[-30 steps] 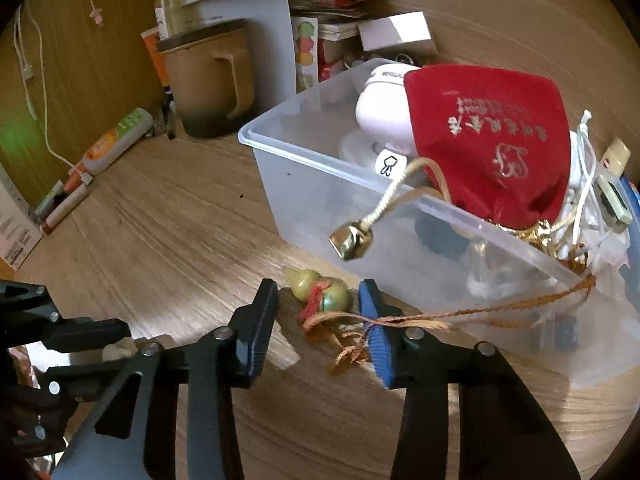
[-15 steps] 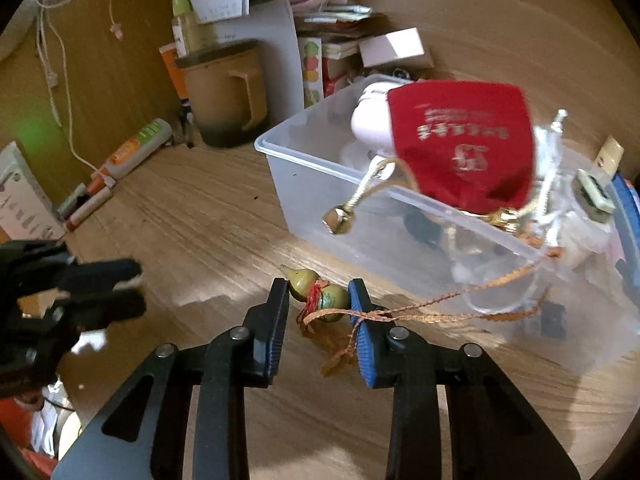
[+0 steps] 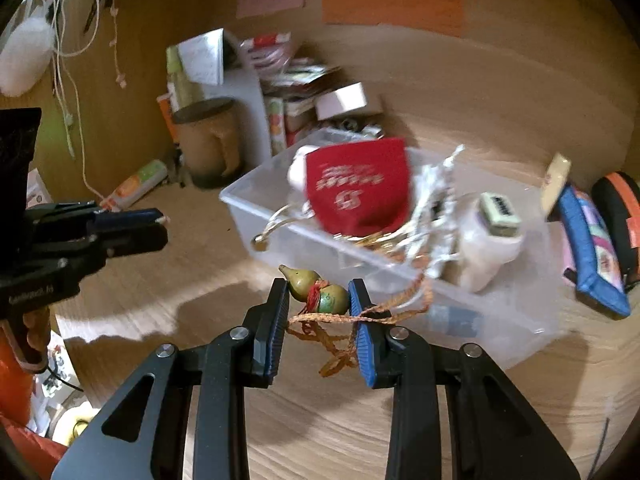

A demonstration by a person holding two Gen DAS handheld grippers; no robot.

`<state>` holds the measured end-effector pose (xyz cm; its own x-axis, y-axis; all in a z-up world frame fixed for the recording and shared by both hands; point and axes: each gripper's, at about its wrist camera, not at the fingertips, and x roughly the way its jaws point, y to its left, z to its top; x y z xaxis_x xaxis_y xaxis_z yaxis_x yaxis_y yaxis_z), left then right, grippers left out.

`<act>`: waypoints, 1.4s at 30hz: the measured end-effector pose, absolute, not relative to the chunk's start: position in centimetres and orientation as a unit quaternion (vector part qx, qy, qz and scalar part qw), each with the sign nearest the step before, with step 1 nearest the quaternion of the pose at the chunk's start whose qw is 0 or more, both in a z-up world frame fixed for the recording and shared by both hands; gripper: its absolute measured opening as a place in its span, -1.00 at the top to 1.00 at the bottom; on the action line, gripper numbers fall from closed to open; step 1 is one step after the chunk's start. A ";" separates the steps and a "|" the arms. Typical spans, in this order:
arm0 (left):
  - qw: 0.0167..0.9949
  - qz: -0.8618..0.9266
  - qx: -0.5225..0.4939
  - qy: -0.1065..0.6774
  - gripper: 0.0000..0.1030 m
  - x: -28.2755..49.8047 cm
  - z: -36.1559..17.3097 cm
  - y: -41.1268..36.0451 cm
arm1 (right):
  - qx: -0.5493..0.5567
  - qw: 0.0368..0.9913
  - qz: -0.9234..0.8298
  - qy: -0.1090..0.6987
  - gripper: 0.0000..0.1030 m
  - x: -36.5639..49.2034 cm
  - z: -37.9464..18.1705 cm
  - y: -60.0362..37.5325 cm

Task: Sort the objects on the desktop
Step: 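Carry the figurine and gourd ornament over the clear box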

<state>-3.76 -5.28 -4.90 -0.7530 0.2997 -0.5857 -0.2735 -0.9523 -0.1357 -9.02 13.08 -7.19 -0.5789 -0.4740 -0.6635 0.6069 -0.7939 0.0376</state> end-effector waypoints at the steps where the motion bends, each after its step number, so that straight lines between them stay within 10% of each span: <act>1: 0.154 0.937 -0.314 -0.020 0.67 -4.1 -4.6 -5.1 | 0.339 0.305 -0.885 0.098 0.46 -9.1 -7.0 13.5; 42: 0.171 0.917 -0.359 -0.043 0.67 -14.2 -6.7 -3.6 | 0.368 0.260 -0.891 0.057 0.46 -16.2 -7.4 19.8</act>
<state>-14.23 -3.59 -6.75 -0.6839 0.3443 -0.6433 -0.2822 -0.9378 -0.2020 -16.17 19.82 -7.35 -0.5935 -0.4210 -0.6859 0.5046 -0.8586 0.0904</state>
